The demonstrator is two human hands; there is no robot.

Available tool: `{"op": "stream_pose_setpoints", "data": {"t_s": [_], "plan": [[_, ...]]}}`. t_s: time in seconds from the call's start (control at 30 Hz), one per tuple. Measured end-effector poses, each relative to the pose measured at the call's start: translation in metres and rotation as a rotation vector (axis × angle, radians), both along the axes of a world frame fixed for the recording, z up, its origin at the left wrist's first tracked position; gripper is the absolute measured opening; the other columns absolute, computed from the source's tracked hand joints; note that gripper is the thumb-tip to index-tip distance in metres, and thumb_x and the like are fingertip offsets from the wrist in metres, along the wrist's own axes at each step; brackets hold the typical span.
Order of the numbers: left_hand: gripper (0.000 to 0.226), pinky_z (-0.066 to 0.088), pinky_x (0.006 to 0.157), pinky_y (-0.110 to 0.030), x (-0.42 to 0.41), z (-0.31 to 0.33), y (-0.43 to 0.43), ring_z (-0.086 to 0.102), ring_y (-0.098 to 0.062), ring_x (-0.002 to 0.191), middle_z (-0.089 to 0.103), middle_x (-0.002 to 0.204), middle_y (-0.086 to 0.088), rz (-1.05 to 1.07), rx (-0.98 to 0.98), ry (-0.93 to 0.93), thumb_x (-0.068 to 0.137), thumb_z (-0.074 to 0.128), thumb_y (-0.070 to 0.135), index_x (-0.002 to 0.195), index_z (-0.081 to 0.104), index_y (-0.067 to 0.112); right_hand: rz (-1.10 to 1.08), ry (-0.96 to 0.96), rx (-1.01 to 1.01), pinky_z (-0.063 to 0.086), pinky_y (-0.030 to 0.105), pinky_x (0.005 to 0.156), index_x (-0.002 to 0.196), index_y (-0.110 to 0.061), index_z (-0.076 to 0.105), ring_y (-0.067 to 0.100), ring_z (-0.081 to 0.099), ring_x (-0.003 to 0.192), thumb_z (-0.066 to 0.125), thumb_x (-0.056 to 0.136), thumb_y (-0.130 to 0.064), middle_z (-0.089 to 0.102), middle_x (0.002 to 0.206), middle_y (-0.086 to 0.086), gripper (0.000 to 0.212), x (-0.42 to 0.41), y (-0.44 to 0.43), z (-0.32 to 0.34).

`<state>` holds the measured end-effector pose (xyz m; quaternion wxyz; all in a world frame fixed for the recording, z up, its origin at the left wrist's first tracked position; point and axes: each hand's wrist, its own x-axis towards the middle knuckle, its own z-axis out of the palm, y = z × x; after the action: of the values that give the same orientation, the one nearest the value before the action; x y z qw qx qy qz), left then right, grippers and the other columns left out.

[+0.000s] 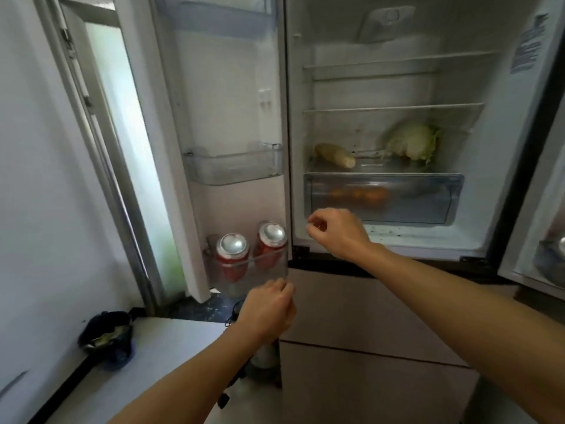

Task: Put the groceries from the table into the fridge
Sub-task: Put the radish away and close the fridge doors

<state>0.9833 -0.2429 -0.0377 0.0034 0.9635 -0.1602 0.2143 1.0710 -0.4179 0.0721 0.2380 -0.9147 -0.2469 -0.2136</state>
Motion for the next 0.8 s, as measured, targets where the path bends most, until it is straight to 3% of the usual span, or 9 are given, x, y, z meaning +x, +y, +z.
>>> {"op": "stream_pose_setpoints", "data": {"t_s": [0.07,0.17,0.27,0.37,0.47,0.6,0.73,0.8], "plan": [[0.023,0.052,0.070,-0.037,-0.021,-0.004,0.034,0.059,-0.023,0.088,0.060,0.099,-0.002,0.045,0.024,0.066,0.088,0.048,0.032,0.102,0.057,0.017,0.053,-0.088,0.019,0.050,0.033,0.068,0.098,-0.021,0.070,0.017,0.062,0.082,0.057,0.089,-0.041,0.068,0.094,-0.002,0.025,-0.017,0.038,0.000],[0.025,0.052,0.072,-0.039,-0.046,0.000,0.095,0.060,-0.025,0.093,0.060,0.102,-0.003,0.126,0.005,0.070,0.089,0.048,0.033,0.106,0.056,0.017,0.108,-0.137,-0.006,0.044,0.031,0.064,0.092,-0.018,0.067,0.019,0.059,0.079,0.056,0.090,-0.039,0.063,0.090,0.000,0.024,-0.038,0.093,-0.010],[0.024,0.051,0.066,-0.038,-0.057,0.013,0.153,0.060,-0.026,0.091,0.059,0.102,-0.004,0.195,-0.113,-0.022,0.090,0.050,0.030,0.107,0.058,0.014,-0.008,-0.128,-0.001,0.045,0.035,0.067,0.093,-0.018,0.059,0.022,0.057,0.085,0.051,0.090,-0.043,0.058,0.097,0.000,0.026,-0.054,0.132,-0.030],[0.029,0.049,0.067,-0.037,-0.051,0.029,0.192,0.059,-0.025,0.092,0.055,0.109,-0.005,0.244,-0.221,-0.096,0.094,0.049,0.031,0.117,0.053,0.013,-0.143,-0.022,0.136,0.041,0.036,0.067,0.095,-0.020,0.052,0.024,0.057,0.087,0.044,0.094,-0.046,0.055,0.102,0.000,0.027,-0.068,0.147,-0.050],[0.044,0.047,0.083,-0.042,-0.035,0.046,0.205,0.052,-0.031,0.111,0.049,0.129,-0.011,0.250,-0.379,-0.121,0.098,0.045,0.034,0.136,0.041,0.011,-0.174,-0.005,0.156,0.033,0.032,0.064,0.096,-0.022,0.047,0.022,0.060,0.084,0.041,0.096,-0.050,0.060,0.099,-0.003,0.028,-0.078,0.143,-0.056],[0.061,0.036,0.105,-0.045,-0.014,0.061,0.201,0.035,-0.030,0.135,0.030,0.151,-0.011,0.244,-0.590,-0.112,0.099,0.035,0.047,0.149,0.020,0.015,-0.152,-0.017,0.038,0.034,0.031,0.063,0.102,-0.021,0.049,0.021,0.061,0.087,0.043,0.096,-0.052,0.061,0.104,-0.004,0.032,-0.087,0.127,-0.055],[0.067,0.032,0.109,-0.046,-0.010,0.067,0.187,0.028,-0.030,0.140,0.024,0.155,-0.011,0.239,-0.714,-0.151,0.097,0.034,0.053,0.152,0.010,0.020,-0.172,-0.023,-0.014,0.041,0.032,0.063,0.105,-0.020,0.049,0.016,0.058,0.083,0.045,0.095,-0.051,0.058,0.104,-0.004,0.033,-0.090,0.102,-0.057],[0.069,0.036,0.106,-0.046,-0.011,0.066,0.178,0.036,-0.031,0.136,0.028,0.154,-0.010,0.232,-0.723,-0.159,0.097,0.033,0.053,0.153,0.006,0.023,-0.194,-0.003,0.007,0.038,0.032,0.061,0.104,-0.017,0.049,0.019,0.057,0.081,0.047,0.096,-0.047,0.057,0.104,-0.002,0.031,-0.089,0.085,-0.061]]}}
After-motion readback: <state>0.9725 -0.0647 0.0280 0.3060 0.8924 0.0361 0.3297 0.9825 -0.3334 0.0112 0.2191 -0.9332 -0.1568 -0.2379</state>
